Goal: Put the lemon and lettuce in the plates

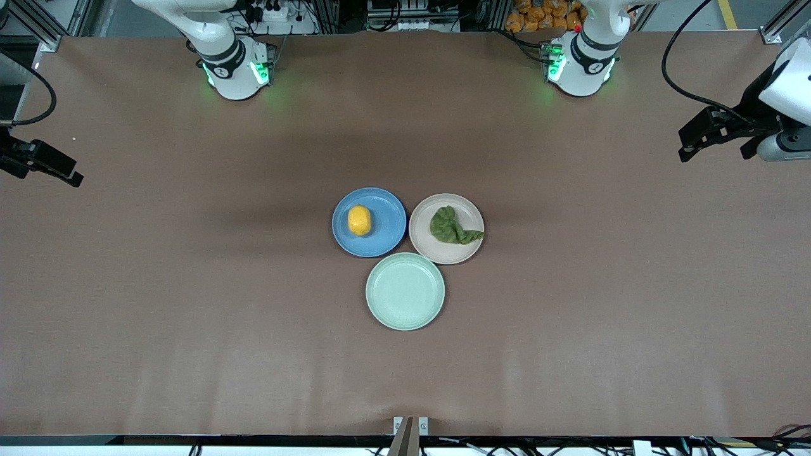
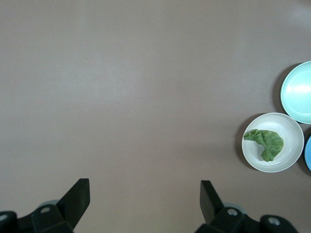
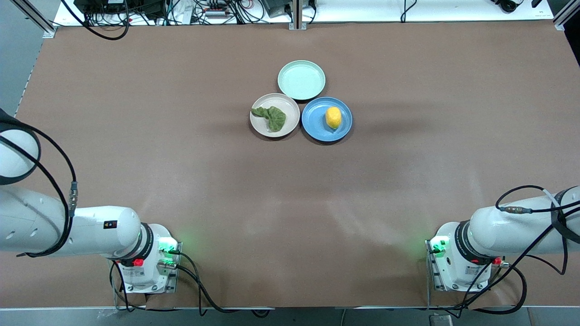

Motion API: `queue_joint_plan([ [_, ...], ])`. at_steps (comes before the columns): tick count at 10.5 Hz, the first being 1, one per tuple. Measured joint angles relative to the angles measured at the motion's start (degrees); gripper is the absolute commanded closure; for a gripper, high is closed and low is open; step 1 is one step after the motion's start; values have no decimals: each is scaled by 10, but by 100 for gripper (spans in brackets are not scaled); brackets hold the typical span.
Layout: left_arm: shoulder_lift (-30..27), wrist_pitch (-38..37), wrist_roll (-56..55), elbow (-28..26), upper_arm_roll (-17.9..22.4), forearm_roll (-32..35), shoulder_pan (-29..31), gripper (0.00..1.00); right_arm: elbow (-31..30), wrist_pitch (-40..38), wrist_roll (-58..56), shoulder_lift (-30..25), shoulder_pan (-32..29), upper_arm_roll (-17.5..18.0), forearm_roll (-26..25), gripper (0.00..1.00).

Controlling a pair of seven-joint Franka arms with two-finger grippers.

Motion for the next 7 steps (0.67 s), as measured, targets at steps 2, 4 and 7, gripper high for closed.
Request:
queue_joint_plan([
  [2,0,0,0,0,0,0,0,0,11,-22,0,0,0,-2,0,0],
  [4,0,0,0,0,0,0,0,0,13,-25,-1,0,0,-2,0,0],
  [7,0,0,0,0,0,0,0,0,13,-35,-1,0,1,-2,0,0],
])
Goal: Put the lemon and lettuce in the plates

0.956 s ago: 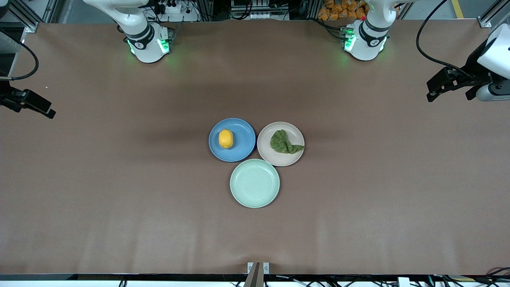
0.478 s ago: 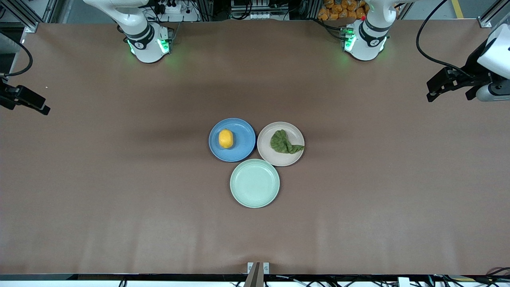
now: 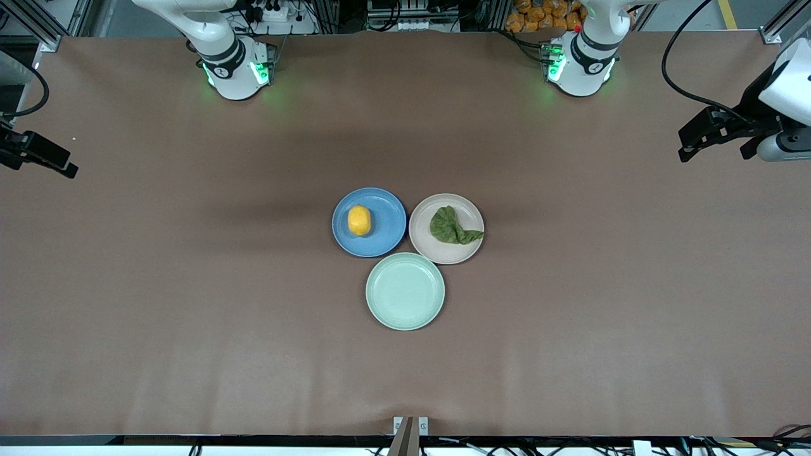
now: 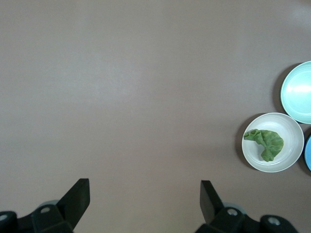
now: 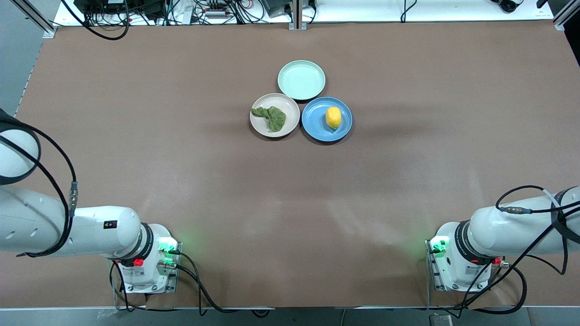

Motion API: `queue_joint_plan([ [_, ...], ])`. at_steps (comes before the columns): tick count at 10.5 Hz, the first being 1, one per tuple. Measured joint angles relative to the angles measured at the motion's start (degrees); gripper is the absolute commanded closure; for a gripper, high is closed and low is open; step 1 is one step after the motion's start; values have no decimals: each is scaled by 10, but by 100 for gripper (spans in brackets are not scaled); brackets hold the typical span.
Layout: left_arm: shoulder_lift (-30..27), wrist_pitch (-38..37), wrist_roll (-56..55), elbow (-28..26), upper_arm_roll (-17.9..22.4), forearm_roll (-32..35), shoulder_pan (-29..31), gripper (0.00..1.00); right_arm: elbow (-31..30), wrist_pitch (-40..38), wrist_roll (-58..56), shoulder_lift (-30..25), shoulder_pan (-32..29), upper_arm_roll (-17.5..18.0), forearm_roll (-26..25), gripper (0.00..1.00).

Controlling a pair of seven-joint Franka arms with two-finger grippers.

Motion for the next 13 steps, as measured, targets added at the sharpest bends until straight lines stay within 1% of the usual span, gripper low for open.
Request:
queue_joint_plan([
  [4,0,0,0,0,0,0,0,0,0,-27,0,0,0,0,0,0],
  [13,0,0,0,0,0,0,0,0,3,-28,0,0,0,0,0,0],
])
